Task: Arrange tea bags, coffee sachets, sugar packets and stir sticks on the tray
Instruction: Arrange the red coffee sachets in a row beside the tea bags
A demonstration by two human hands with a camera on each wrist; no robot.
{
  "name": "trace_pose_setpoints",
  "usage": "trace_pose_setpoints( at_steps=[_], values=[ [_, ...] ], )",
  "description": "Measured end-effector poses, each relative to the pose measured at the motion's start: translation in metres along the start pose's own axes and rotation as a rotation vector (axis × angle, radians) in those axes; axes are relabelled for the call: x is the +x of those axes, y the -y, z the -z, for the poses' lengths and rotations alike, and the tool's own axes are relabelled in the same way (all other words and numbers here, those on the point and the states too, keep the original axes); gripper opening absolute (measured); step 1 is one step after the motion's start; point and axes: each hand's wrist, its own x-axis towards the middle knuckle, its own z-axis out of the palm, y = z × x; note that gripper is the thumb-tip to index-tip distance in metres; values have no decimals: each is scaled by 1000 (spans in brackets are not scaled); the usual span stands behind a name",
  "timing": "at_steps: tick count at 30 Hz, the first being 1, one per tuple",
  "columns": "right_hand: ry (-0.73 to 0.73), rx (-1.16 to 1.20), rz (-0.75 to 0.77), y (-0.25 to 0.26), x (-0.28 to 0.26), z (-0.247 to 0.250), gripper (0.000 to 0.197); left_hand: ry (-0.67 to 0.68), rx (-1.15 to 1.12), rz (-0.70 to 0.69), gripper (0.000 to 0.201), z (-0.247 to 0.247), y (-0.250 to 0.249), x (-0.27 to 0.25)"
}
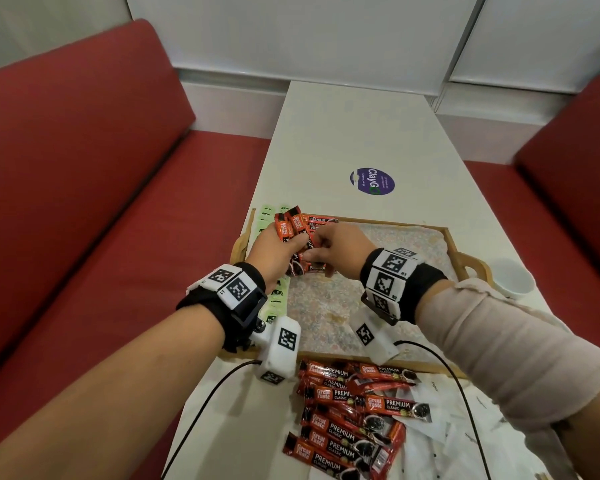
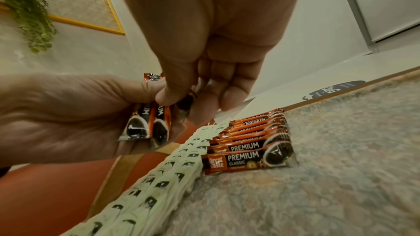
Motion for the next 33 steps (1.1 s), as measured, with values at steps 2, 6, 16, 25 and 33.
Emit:
trace_pose_setpoints(
  at_steps=[2,6,16,25,33],
  values=[
    [-14,28,-24,-1,0,0,34,-22,2,14,12,0,1,1],
    [-31,-54,-85,-8,4,3,14,-145,-113,91,7,8,4,8],
    [110,-401,-180,-26,2,3,11,-198,-207,96,15,17,6,15],
    [134,-520,-172,-23,11,-9,20,-182,-209,122,14,14,9,16],
    [105,-545,-178,-17,13,-7,16,-165,-243,142,11,16,10,17]
  ],
)
